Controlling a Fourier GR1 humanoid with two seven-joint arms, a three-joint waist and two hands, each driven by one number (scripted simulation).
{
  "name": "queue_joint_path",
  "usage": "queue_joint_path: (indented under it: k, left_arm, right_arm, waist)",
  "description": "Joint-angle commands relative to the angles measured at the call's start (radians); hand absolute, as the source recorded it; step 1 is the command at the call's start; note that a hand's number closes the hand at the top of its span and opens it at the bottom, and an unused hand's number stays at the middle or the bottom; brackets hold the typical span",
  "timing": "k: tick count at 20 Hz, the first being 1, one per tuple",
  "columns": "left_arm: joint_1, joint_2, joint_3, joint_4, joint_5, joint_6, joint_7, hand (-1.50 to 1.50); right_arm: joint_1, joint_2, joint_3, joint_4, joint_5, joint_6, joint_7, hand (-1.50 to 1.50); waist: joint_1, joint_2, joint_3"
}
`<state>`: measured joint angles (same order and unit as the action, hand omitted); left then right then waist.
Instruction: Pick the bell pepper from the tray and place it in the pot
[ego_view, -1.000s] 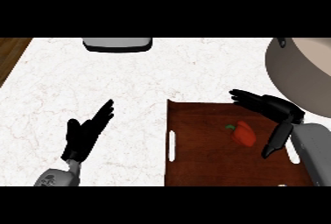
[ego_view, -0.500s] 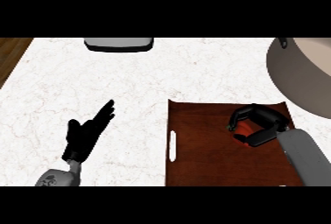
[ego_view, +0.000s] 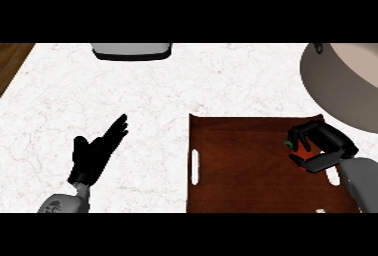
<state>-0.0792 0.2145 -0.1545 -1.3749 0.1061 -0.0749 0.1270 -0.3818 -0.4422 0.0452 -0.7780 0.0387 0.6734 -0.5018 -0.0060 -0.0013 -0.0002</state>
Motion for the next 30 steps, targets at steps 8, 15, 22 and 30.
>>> queue_joint_path:
  k: [8,15,22,30]
  left_arm:
    - [0.003,0.001,0.016,-0.021,0.010,0.007,0.008,0.00]
    - [-0.004,-0.002,-0.006,-0.014,-0.008,-0.008,0.014,0.00]
    - [-0.027,-0.015,-0.013,0.008,-0.019,-0.016,-0.005,0.00]
    - [-0.004,-0.011,-0.014,0.010,-0.027,-0.037,-0.013,0.00]
  right_arm:
    - [0.145,-0.437,-0.430,0.273,-0.197,-0.111,-0.219,1.50]
    - [0.192,-0.536,-0.445,0.396,-0.139,-0.163,-0.398,1.50]
    - [0.105,-0.606,-0.419,0.428,-0.060,-0.326,-0.446,1.50]
    - [-0.064,-0.673,-0.364,0.480,0.032,-0.382,-0.382,1.50]
  waist:
    - [-0.025,0.021,0.014]
    - [0.019,0.015,0.011]
    - [0.040,0.014,0.008]
    - [0.042,0.011,0.004]
